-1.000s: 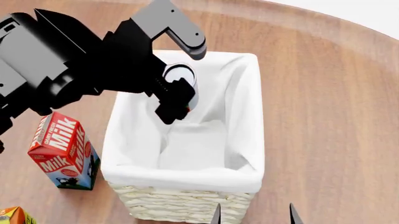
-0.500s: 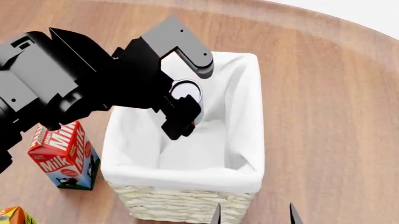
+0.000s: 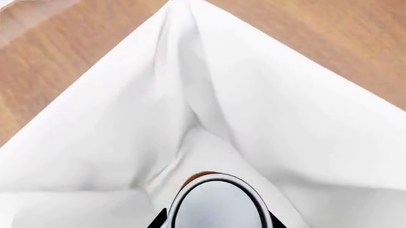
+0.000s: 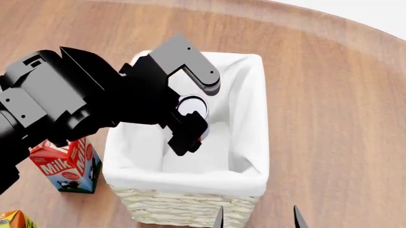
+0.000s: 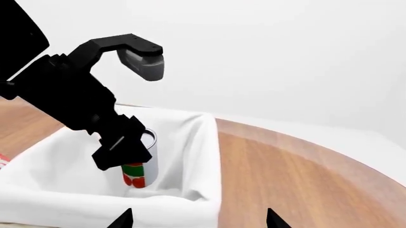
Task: Pick up the tomato sauce, and put it in the basket.
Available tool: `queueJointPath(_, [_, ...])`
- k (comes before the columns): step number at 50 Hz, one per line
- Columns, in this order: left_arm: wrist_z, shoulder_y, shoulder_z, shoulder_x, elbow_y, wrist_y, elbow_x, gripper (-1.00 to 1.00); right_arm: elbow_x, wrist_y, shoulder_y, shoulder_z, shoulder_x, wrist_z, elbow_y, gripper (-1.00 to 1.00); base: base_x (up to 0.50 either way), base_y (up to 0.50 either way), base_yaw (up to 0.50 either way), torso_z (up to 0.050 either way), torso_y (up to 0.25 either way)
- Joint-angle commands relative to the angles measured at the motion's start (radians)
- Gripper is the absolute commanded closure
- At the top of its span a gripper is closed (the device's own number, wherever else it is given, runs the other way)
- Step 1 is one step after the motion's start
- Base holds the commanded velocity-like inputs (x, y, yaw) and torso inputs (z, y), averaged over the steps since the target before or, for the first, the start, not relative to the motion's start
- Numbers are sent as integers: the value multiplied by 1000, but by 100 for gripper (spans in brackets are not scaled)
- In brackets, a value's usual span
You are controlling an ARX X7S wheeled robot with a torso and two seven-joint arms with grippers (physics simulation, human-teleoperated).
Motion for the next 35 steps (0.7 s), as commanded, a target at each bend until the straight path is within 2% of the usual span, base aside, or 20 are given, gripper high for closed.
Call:
queueJointPath(1, [-12,20,-7,1,-1,4,2,100,-1,-1,3,-6,0,1,1,-100,0,0,0,0,0])
queueJointPath(27, [-43,41,-9,1,-4,19,-22,100,5,-16,-1,-1,9,6,2,-100,0,0,0,0,0])
queueJointPath(28, [-49,37,-8,1,-6,18,-21,-100,5,-16,-1,-1,9,6,2,-100,0,0,0,0,10])
queueJointPath(35, [-51,28,-8,1,-20,27,-23,-100,5,-3,4,-6,8,9,-4,-100,0,0,0,0,0])
